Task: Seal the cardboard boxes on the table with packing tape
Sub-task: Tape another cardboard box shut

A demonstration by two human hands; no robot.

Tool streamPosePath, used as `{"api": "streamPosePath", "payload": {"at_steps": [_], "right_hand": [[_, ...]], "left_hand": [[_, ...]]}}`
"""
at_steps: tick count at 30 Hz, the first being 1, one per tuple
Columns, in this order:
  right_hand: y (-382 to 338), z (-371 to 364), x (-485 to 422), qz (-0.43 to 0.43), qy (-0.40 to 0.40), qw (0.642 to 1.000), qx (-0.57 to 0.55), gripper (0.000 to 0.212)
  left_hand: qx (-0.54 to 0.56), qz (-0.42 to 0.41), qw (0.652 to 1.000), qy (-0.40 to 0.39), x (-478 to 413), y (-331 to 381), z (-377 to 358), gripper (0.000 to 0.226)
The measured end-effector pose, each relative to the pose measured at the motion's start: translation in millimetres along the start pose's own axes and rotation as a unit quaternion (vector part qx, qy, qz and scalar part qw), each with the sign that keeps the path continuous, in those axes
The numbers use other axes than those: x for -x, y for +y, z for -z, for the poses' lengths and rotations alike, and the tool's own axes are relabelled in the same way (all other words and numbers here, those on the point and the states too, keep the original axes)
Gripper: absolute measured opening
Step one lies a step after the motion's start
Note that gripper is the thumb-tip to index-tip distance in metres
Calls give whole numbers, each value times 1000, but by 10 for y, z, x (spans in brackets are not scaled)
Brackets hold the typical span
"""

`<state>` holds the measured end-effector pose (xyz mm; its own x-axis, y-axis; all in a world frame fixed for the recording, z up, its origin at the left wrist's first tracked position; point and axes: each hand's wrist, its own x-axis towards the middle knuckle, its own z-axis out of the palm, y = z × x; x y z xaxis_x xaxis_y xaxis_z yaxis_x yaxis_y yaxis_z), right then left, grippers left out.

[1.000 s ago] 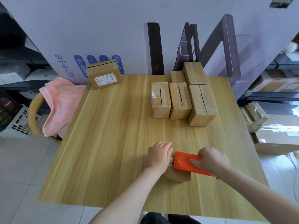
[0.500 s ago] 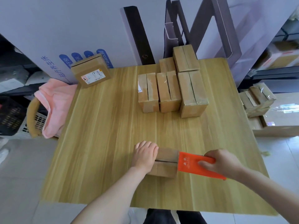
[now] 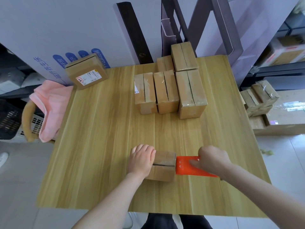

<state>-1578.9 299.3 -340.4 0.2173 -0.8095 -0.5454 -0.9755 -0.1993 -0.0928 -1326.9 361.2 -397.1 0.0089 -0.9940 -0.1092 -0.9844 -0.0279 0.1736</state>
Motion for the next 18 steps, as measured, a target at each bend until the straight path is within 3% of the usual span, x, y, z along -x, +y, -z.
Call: {"api": "streamPosePath", "payload": {"at_steps": [5,9,13,16,18], "right_hand": [[-236,140,-83,-55,-23,998,8,35],[-420,-157,-22,-100,-60,993,-32,24],[-201,-225,142,-142,0,987,-80,42],[-35,-105,270,-170,84,967,-169,50],[-28,-9,361,-140,133,941,-277,46]], "left_hand": [[0,0,1000,0,3,12,13,45],[19,-7,1000,7,26,-6,4,49],[24,-8,1000,-9,48,-37,0,49],[36,66,997,-15,43,4,51,53],[83,192,978,6,89,51,98,50]]}}
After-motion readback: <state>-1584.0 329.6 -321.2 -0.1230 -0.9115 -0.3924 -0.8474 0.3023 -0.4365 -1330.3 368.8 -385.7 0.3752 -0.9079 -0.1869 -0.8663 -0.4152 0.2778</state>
